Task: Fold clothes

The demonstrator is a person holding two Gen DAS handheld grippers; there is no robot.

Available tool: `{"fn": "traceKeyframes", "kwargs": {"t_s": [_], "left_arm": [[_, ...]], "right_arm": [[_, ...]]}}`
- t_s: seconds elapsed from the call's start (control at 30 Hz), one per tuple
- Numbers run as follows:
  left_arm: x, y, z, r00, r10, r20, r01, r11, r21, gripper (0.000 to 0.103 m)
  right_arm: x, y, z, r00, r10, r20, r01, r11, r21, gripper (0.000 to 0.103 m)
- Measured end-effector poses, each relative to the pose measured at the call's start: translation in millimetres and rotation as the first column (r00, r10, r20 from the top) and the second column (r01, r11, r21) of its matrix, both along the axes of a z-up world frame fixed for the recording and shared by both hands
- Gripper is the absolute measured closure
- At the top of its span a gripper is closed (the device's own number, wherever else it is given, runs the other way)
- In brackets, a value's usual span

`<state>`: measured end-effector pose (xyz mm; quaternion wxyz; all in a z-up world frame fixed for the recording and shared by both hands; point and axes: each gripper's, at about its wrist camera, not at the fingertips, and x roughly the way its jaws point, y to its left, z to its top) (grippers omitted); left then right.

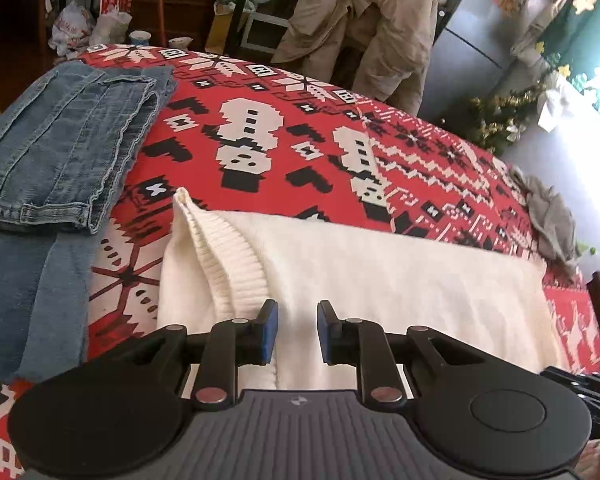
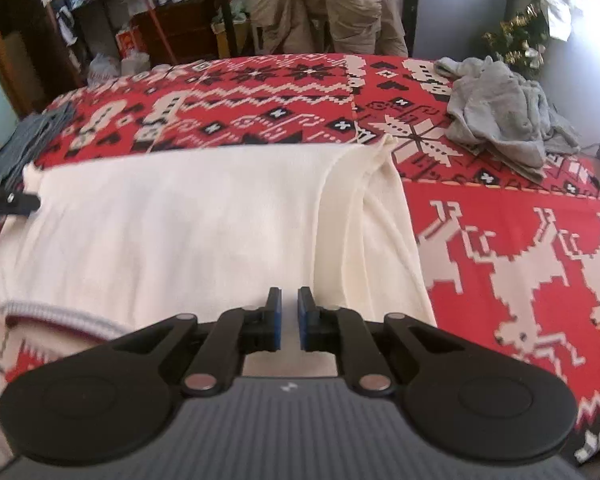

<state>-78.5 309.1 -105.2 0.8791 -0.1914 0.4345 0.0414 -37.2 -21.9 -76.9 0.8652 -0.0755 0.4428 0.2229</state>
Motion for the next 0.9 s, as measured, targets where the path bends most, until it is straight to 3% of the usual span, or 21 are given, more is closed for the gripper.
{"fn": "traceKeyframes", "kwargs": {"t_s": [0.23, 0.5, 0.7, 0.83, 0.9], "left_arm": [[-11, -10, -5, 0.999, -0.051, 0.002, 0.051, 0.997, 0.053, 0.083], [-52, -20, -6, 0.996, -0.086, 0.027, 0.083, 0.99, 0.113, 0.083], [-96, -23, 6, 0.99, 0.008, 0.144, -0.026, 0.992, 0.122, 0.083], [-106, -30, 14, 0.974, 0.059, 0.219, -0.088, 0.989, 0.122, 0.082], [-105, -37, 16, 0.97, 0.067, 0.233, -0.103, 0.984, 0.143, 0.075]], "right_arm": [[-14, -15, 6, 1.0, -0.015, 0.003, 0.015, 1.0, 0.017, 0.094], [-25, -26, 3, 0.999, -0.015, 0.048, 0.012, 0.999, 0.045, 0.094], [-46, -42, 1, 0.991, -0.021, 0.136, -0.004, 0.984, 0.181, 0.091], [-57, -35, 0, 0.98, 0.002, 0.198, -0.044, 0.977, 0.207, 0.088], [-65, -24, -3, 0.968, 0.05, 0.247, -0.094, 0.981, 0.169, 0.087]]}}
